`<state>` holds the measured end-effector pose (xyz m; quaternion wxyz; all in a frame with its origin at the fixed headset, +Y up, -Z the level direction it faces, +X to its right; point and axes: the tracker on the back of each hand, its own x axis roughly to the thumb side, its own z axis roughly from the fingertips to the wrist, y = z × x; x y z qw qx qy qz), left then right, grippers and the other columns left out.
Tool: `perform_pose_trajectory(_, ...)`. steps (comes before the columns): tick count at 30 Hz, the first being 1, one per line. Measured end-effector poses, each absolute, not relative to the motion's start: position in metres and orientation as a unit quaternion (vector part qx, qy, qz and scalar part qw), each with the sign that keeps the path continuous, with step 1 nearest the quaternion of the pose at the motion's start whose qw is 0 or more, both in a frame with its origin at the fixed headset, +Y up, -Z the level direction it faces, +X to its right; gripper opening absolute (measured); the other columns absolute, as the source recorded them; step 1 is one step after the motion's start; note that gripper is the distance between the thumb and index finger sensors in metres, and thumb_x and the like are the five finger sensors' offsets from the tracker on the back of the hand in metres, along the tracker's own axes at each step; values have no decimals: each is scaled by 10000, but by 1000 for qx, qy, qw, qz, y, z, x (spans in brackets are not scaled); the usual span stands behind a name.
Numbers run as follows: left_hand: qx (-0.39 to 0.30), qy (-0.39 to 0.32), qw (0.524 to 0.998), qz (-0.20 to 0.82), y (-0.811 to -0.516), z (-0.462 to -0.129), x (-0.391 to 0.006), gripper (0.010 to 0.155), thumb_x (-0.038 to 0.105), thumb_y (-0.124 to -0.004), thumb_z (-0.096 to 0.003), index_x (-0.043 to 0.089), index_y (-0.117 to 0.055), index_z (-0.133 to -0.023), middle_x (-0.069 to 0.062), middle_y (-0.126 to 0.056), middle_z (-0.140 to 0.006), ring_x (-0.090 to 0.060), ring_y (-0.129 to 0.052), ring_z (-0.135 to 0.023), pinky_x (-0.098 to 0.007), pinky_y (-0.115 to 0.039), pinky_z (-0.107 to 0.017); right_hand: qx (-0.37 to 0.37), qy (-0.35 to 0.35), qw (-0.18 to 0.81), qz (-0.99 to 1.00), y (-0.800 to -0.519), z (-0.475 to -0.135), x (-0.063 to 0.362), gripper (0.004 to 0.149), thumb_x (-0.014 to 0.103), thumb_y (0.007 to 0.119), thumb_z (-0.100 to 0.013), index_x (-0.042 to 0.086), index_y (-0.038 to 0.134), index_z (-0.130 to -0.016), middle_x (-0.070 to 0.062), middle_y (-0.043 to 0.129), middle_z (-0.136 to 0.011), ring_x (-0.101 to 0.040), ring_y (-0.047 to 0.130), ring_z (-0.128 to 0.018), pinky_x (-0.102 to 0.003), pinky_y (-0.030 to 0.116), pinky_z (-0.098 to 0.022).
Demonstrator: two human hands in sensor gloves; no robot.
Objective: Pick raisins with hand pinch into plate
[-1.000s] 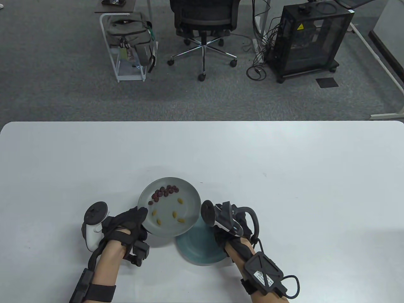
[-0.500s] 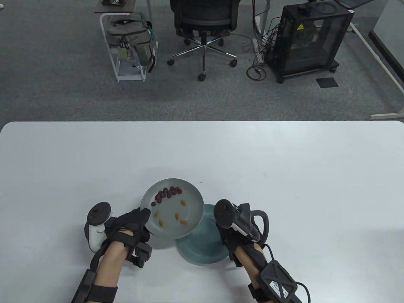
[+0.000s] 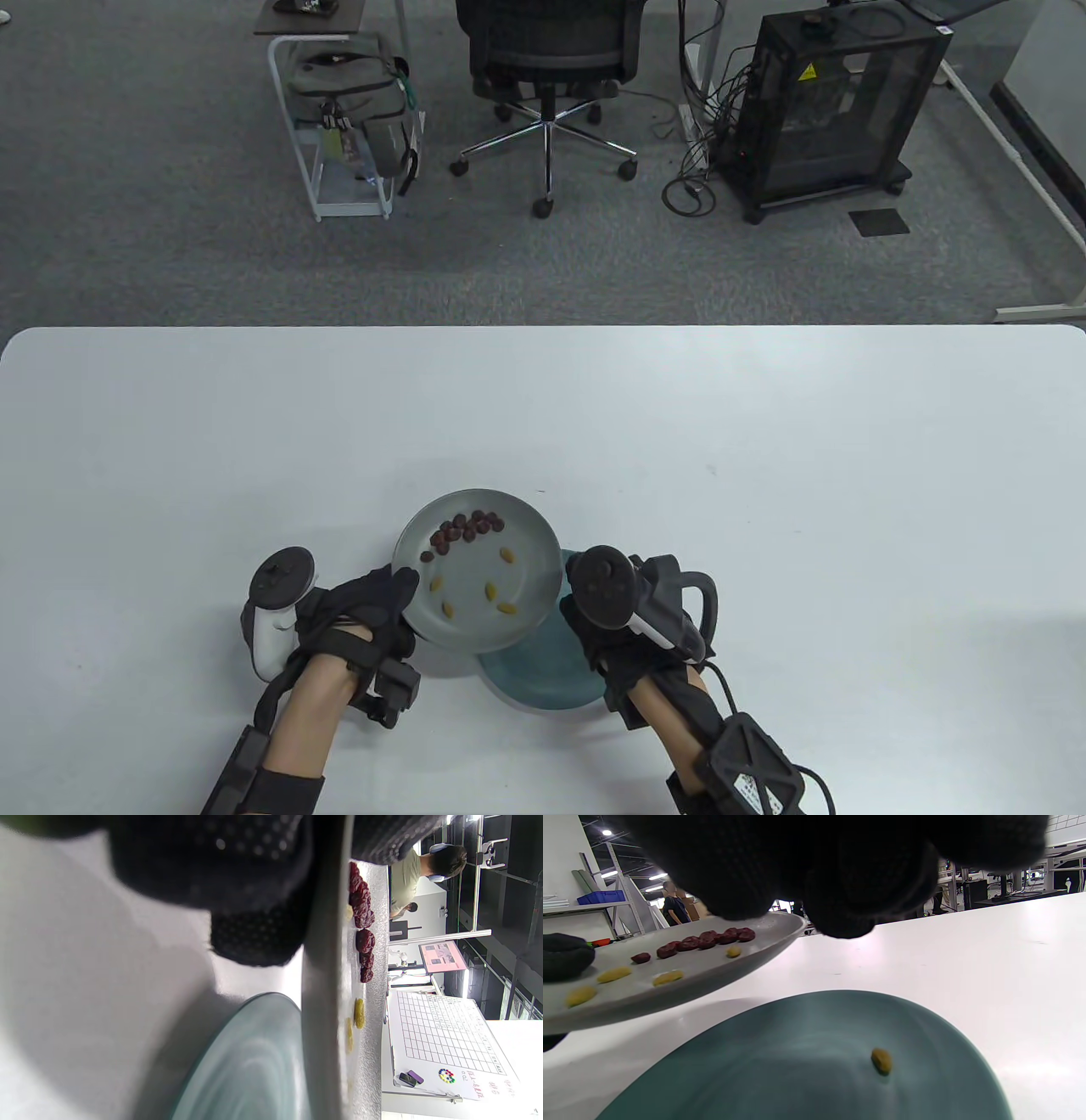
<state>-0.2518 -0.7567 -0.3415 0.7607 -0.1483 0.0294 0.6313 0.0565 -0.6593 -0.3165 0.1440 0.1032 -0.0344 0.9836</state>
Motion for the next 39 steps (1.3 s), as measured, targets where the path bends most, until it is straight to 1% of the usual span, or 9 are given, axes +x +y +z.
perform_pose_trajectory(10, -168, 13, 766, 620, -759, -340, -238, 525, 367, -723, -517, -48, -775, -832, -162, -1038, -475, -203, -993, -142, -414, -825, -165, 97, -14, 140, 985, -660, -320, 51, 516, 401, 940, -418, 133, 842, -848, -120, 1033, -699, -266, 989, -447, -402, 860, -323)
perform_pose_trajectory(17, -176, 3, 767, 616, -760, -339, -232, 525, 368, -723, -517, -48, -774, -833, -161, -1038, -476, -204, -993, -145, -414, -826, -167, 78, 11, 118, 990, -653, -329, 37, 504, 419, 936, -421, 126, 868, -826, -105, 1054, -634, -253, 992, -386, -396, 862, -296)
perform_pose_trajectory(23, -181, -6, 770, 612, -760, -338, -227, 523, 367, -724, -516, -46, -774, -834, -161, -1038, -478, -205, -993, -146, -415, -826, -168, 54, 43, 101, 992, -651, -342, 26, 509, 411, 943, -423, 113, 870, -830, -115, 1056, -634, -259, 991, -383, -400, 860, -296)
perform_pose_trajectory(27, -186, -8, 765, 616, -760, -337, -226, 525, 366, -724, -516, -48, -774, -834, -163, -1038, -477, -206, -994, -147, -416, -826, -168, 33, 65, 83, 994, -655, -352, 17, 512, 407, 951, -422, 104, 877, -827, -121, 1060, -634, -259, 995, -375, -400, 862, -288)
perform_pose_trajectory(33, -189, -8, 763, 618, -761, -337, -225, 524, 366, -724, -516, -48, -773, -834, -162, -1037, -479, -208, -994, -147, -416, -825, -169, 8, 73, 66, 995, -661, -360, 10, 534, 421, 963, -410, 83, 893, -817, -130, 1075, -622, -261, 1004, -358, -400, 865, -270)
perform_pose_trajectory(39, -190, -9, 762, 619, -761, -338, -226, 524, 364, -725, -515, -48, -773, -835, -167, -1037, -479, -209, -993, -147, -417, -825, -169, -1, 71, 51, 996, -663, -365, 3, 545, 438, 966, -403, 82, 903, -810, -128, 1083, -603, -257, 1012, -353, -395, 870, -260)
